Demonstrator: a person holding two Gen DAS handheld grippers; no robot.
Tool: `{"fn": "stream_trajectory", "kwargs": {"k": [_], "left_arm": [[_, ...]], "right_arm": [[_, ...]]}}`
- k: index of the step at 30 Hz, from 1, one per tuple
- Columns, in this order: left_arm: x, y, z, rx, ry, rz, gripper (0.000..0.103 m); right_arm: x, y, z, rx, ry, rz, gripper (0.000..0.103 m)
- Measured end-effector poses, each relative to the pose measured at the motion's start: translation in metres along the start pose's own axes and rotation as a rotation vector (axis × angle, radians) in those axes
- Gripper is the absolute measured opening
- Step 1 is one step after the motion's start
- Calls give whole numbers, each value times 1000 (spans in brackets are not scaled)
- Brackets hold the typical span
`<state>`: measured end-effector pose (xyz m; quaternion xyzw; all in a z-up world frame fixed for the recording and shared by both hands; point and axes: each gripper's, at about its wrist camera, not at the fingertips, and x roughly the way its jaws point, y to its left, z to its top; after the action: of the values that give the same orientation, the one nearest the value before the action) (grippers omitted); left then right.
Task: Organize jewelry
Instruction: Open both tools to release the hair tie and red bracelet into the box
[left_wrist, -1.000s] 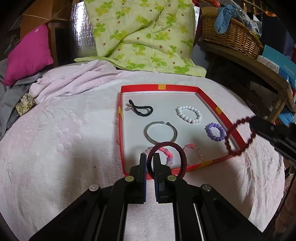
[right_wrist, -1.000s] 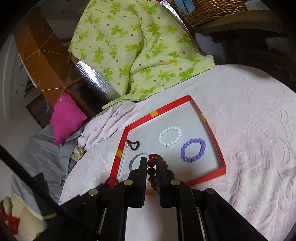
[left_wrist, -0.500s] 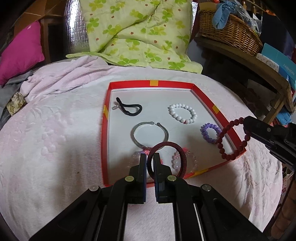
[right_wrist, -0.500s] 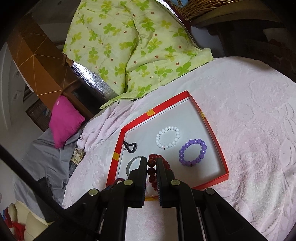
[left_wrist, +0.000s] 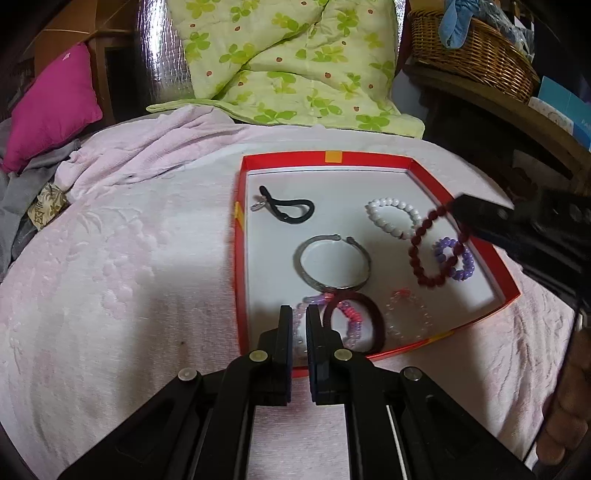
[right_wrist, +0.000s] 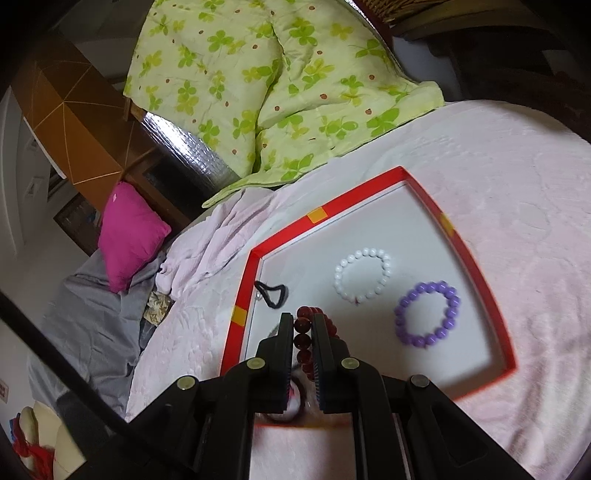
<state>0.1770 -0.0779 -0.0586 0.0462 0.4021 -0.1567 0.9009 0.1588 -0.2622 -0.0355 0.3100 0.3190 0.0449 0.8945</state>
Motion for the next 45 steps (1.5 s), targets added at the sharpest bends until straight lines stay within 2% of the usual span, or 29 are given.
{"fn": "stream_trajectory", "kwargs": {"k": [4, 10, 14, 25, 26, 29, 32, 36, 40, 45], "left_arm": [[0, 5, -1, 4, 7, 14, 7], [-2, 10, -3, 5, 18, 33, 7], [-4, 7, -5, 14, 16, 44, 7], [-12, 4, -8, 29, 9, 72, 10], [-13, 4, -8, 29, 6, 70, 13], [-17, 5, -9, 34, -8, 89, 35], [-20, 5, -9, 35, -19, 99, 42], [-22, 7, -9, 28, -27, 112, 59], [-25, 11, -8, 13, -38, 132, 69], [-23, 14, -6, -29, -25, 152, 75]], "right_arm": [[15, -10, 5, 51, -10, 7, 11], [28, -32, 6, 119, 21, -45, 11], [25, -33, 7, 109, 17, -63, 14], [18, -29, 5, 58, 30, -132, 14], [18, -29, 4, 56, 33, -137, 14], [16, -27, 2, 42, 36, -145, 14], [14, -23, 1, 21, 37, -153, 14], [14, -18, -1, -11, 55, -173, 14], [13, -13, -4, -63, 66, -205, 24], [4, -13, -5, -133, 62, -251, 25]]}}
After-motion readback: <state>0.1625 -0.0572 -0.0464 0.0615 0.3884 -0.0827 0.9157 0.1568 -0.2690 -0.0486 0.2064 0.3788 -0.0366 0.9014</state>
